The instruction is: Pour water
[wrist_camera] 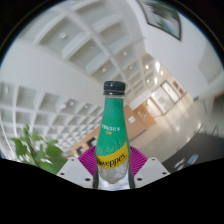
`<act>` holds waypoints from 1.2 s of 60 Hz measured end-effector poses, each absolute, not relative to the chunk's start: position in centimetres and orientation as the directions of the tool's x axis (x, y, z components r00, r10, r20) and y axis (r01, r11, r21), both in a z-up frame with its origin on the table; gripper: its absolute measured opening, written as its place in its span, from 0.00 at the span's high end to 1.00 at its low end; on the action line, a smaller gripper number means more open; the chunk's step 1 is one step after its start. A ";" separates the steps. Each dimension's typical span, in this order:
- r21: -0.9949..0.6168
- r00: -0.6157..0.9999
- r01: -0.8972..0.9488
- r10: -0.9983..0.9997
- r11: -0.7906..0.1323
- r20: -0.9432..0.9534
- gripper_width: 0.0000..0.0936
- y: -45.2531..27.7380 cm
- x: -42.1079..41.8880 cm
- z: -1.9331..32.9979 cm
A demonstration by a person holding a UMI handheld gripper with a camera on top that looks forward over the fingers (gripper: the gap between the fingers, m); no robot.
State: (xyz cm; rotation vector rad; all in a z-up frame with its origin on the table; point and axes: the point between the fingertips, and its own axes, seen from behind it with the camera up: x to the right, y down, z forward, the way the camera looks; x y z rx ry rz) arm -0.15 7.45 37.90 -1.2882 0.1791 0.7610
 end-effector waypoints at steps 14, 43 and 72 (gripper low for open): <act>-0.994 0.995 -0.079 0.062 0.071 -0.074 0.56 12.1 11.4 27.3; -0.951 0.995 0.089 -0.007 -0.297 0.096 0.56 16.0 17.6 6.5; -0.915 0.995 0.044 -0.065 -0.401 0.076 0.08 5.2 16.9 10.2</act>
